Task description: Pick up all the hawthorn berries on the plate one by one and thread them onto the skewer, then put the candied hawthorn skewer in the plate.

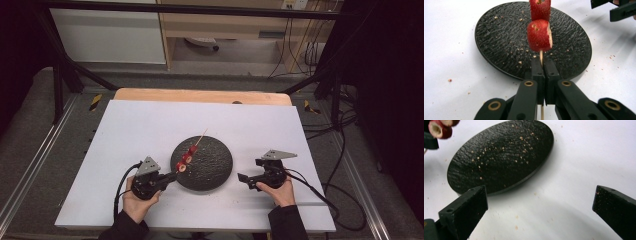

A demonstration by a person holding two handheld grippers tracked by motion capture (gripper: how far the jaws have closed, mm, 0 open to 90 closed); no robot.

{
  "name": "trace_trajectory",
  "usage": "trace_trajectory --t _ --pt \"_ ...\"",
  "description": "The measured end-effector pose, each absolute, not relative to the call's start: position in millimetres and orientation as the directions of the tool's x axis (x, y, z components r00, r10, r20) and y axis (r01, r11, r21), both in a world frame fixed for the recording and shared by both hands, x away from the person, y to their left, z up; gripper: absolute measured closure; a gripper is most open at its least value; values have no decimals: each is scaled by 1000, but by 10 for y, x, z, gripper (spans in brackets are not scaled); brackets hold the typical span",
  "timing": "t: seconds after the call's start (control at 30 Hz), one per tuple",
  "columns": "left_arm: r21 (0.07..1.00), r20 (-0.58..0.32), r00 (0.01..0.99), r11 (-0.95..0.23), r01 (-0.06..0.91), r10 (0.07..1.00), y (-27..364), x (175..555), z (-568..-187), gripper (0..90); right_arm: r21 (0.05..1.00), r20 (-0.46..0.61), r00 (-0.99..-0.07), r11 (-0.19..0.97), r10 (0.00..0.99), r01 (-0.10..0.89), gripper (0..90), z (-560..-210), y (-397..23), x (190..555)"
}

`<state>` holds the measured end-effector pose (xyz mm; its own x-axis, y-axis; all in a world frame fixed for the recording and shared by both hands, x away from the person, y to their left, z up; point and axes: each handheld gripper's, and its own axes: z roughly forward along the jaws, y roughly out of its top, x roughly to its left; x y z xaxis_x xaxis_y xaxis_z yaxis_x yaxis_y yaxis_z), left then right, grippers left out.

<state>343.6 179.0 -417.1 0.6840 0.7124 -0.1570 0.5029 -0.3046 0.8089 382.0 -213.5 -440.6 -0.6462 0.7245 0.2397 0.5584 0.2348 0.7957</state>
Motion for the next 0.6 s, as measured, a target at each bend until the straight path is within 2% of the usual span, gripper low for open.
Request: trace_trajectory --t 0.6 --pt "751 -130 692 -385 537 710 1676 3699 -3978 883 784 211 -626 251 751 567 7 -4540 -2505 3658"
